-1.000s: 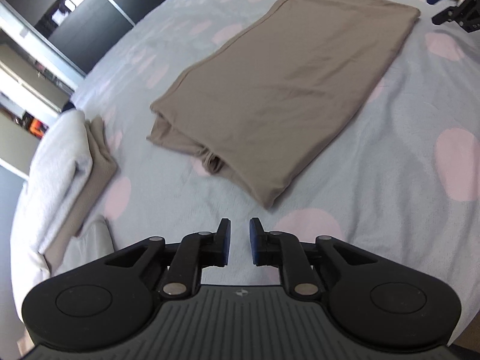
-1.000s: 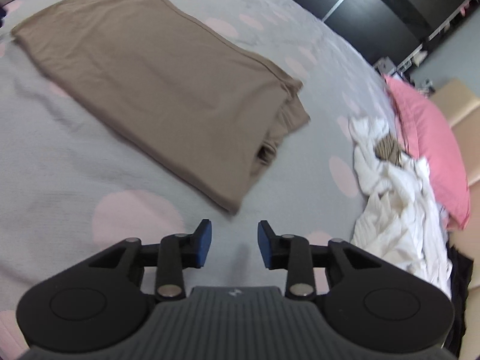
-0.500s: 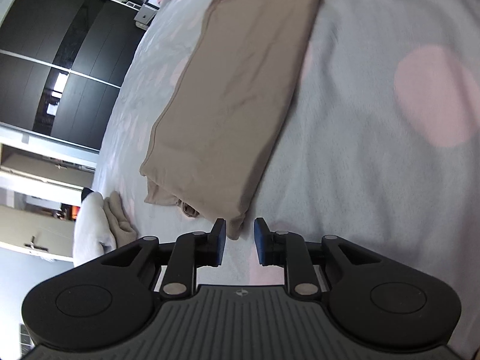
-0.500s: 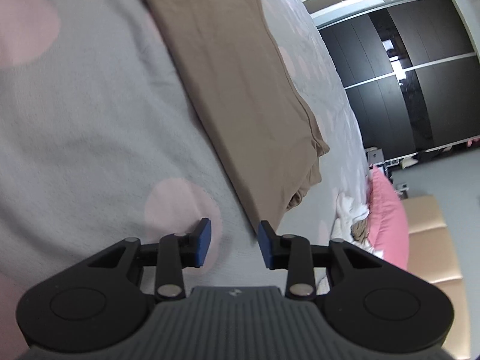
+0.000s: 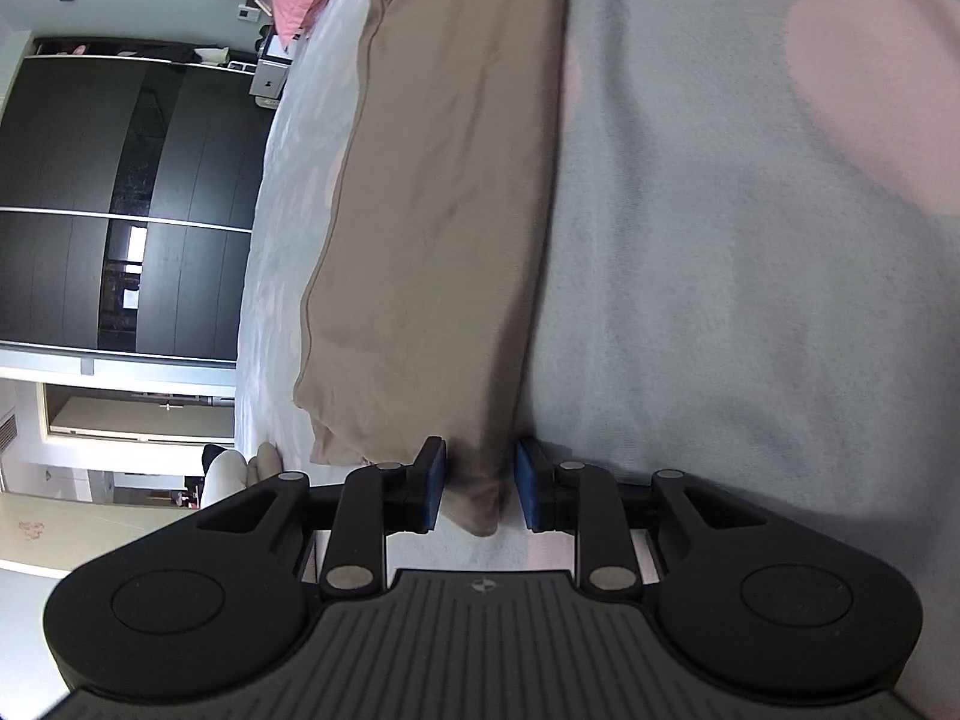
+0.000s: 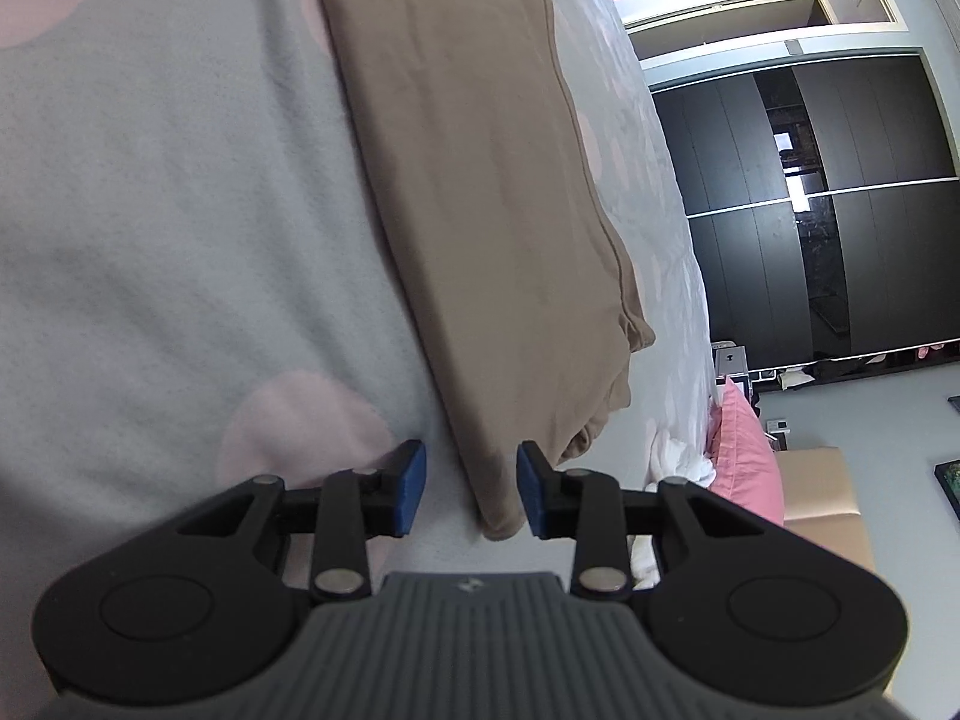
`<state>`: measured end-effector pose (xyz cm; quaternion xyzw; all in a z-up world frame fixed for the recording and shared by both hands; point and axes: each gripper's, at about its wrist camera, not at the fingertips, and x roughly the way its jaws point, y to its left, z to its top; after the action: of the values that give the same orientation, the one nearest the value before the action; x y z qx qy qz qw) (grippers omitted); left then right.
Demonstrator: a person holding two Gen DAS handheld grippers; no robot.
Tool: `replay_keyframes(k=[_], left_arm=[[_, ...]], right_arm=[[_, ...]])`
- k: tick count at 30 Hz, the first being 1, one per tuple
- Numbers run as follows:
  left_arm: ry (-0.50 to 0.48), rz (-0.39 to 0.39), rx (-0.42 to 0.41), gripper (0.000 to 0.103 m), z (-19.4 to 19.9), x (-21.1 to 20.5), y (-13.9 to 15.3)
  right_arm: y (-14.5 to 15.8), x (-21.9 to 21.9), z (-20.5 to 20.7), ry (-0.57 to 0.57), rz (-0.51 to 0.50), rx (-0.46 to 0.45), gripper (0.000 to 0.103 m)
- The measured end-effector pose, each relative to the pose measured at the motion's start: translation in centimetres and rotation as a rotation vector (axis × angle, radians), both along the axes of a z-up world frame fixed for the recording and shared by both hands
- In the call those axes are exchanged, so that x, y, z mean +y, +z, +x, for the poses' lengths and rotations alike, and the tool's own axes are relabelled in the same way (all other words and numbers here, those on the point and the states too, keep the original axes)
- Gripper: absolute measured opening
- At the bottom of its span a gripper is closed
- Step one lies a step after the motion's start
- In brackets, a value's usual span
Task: Fold clothes
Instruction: 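Grasp the folded taupe top's end with both grippers and lift it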
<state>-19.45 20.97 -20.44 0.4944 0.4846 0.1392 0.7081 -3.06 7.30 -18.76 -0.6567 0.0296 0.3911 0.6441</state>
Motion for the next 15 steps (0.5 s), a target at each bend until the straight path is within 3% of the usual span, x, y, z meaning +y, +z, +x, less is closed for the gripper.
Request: replay_keyframes(k=[4,6,9,15], left_arm=[[-0.026,0.060,-0.018,0.023,0.3,-0.1,-0.7],[-0.014,0.033,-0.030,0.017,0.4,-0.1,-0.1],[0.003,-0.007,-0.046,0.006,0.6,0.1,0.8],[0.042,-0.086,-0.079,0.001,0.8,0.4,2.9]], right_arm=[[-0.3,0.6,0.6,0.008,0.002,-0.025,0.037],[-0.7,0.8,0.7,0.014,0.012,-0.054,0.035],[-1.3,0.9,0.9,0.015,0.004,-0.071,0.009],[-1.1,0.5,0.3,0.020,0.003,-0.086,0.004]])
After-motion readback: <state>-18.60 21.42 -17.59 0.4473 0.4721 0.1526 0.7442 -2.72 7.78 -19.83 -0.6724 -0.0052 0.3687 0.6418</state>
